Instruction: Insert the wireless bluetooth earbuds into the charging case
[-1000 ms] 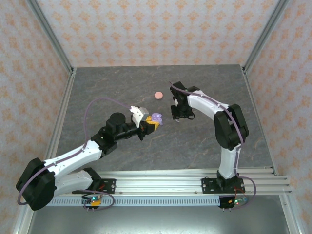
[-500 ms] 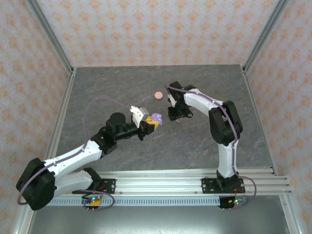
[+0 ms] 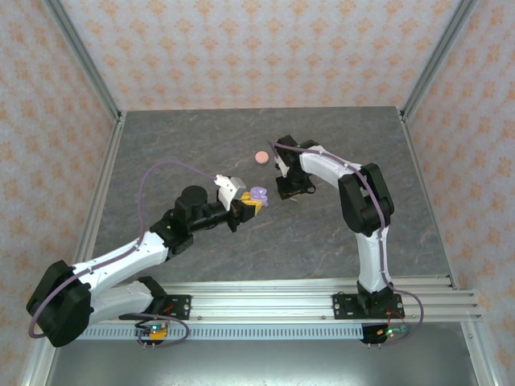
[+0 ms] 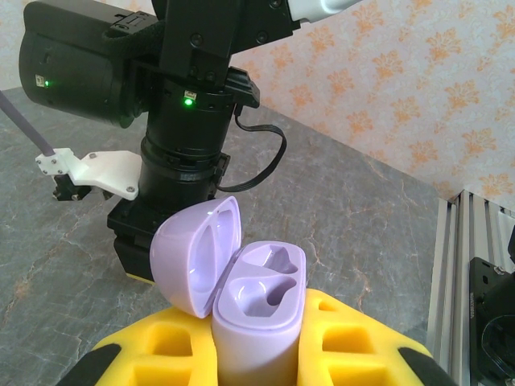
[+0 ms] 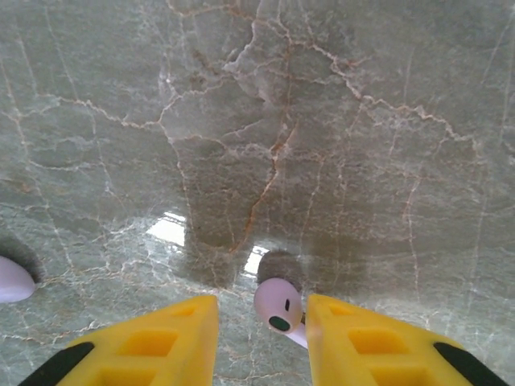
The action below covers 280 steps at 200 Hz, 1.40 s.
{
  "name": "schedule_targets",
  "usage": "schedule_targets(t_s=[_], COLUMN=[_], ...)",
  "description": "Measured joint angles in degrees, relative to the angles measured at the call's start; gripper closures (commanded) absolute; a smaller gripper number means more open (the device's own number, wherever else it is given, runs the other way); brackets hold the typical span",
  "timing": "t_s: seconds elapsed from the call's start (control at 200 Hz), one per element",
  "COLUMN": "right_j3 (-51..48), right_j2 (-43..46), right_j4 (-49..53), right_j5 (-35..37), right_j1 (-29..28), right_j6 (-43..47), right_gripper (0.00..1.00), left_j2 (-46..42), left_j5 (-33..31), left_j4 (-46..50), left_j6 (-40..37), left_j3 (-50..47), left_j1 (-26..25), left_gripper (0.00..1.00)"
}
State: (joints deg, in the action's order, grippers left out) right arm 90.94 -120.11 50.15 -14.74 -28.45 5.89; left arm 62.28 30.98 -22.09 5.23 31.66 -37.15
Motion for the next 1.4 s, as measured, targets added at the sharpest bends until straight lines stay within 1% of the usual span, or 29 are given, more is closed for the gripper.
schedule_targets(t_s=[0.055, 0.12, 0.32, 0.546, 0.671, 0.731, 0.801, 0.961, 1.046, 1.336, 1.401], right_j3=[0.5, 0.9, 0.9, 0.9, 0.9, 0.9, 0.9, -0.5, -0.6, 0.8, 1.2], right_j2=[-0.4, -0.9, -1.4, -1.4, -1.4, -1.4, -1.4, -1.0, -1.0, -1.7, -2.0], right_j4=[0.0, 0.0, 0.0, 0.0, 0.0, 0.0, 0.0, -0.2, -0.2, 1.6, 2.2], right_j5=[0.2, 0.4, 1.4, 2.0, 2.5, 2.6, 2.4, 1.2, 0.4, 0.0, 0.0], right_j1=[0.0, 0.0, 0.0, 0.0, 0.1, 0.3, 0.9, 2.8, 3.1, 3.1, 3.0], right_j6=[0.0, 0.0, -0.2, -2.4, -4.4, -5.8, -7.4, -8.3, -7.5, -2.2, -1.1], right_gripper=[0.66, 0.69, 0.74, 0.82, 0.85, 0.84, 0.82, 0.69, 0.65, 0.65, 0.66], left_j2=[0.0, 0.0, 0.0, 0.0, -0.4, -0.7, -0.9, -1.0, -1.0, -1.0, -1.0], left_j5=[0.0, 0.0, 0.0, 0.0, 0.0, 0.0, 0.0, 0.0, 0.0, 0.0, 0.0], left_j4=[0.0, 0.0, 0.0, 0.0, 0.2, 0.2, 0.2, 0.3, 0.4, 0.4, 0.4], left_j6=[0.3, 0.4, 0.8, 0.8, 0.8, 0.8, 0.8, 0.8, 0.8, 0.8, 0.8], left_j3=[0.0, 0.0, 0.0, 0.0, 0.0, 0.0, 0.0, 0.0, 0.0, 0.0, 0.0], left_j1=[0.0, 0.0, 0.0, 0.0, 0.0, 0.0, 0.0, 0.0, 0.0, 0.0, 0.0], left_gripper=[0.93, 0.93, 0.93, 0.93, 0.93, 0.93, 0.93, 0.93, 0.93, 0.93, 0.93])
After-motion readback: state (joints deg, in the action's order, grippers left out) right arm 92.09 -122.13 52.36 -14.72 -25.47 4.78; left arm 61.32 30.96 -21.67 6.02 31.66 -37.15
